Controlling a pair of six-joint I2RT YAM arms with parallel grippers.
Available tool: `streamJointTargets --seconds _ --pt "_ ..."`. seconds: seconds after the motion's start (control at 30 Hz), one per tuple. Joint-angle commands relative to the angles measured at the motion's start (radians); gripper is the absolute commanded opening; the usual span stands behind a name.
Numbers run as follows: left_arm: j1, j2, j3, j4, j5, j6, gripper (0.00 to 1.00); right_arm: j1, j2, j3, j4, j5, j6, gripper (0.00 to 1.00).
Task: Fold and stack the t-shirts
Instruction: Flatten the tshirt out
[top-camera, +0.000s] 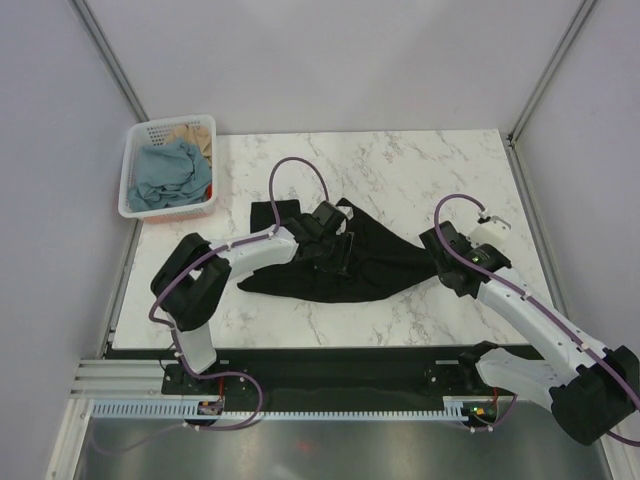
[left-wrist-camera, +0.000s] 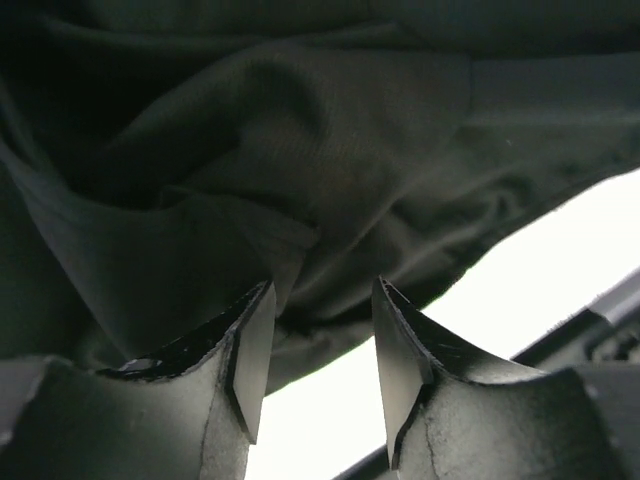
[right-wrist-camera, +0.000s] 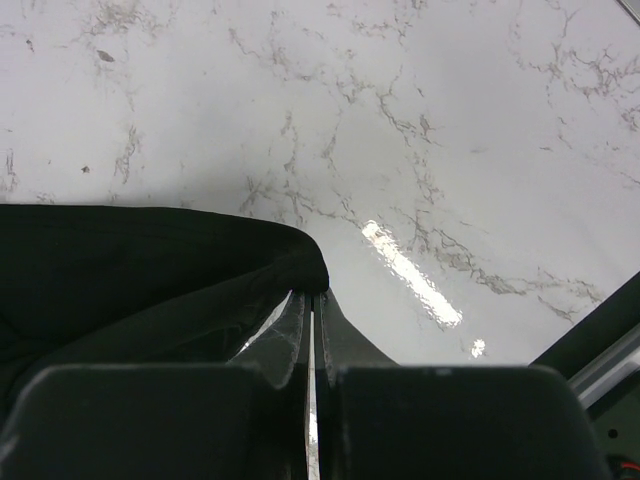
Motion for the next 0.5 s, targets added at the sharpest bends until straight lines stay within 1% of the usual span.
streamJointTargets --seconds 0.0,0.13,0.27,0.47 --pt "-0.021 0.026 0.065 0.020 -0.158 -0.021 0.50 -0.004 -0.016 0.015 0.028 -0.005 -0.017 0.00" --pt "-0.028 0.047 0.075 0.019 -0.215 -0.028 0.45 -0.004 -0.021 0.009 0.033 -0.015 -0.017 0.00" --pt "-0.030 0.056 0.075 0.016 -0.249 -0.027 0.33 -0.007 -0.030 0.008 0.044 -0.021 -0.020 0.00" --pt "-0.036 0.072 0.088 0.014 -0.242 -0.015 0.32 -0.005 -0.036 0.012 0.055 -0.030 -0.030 0.00"
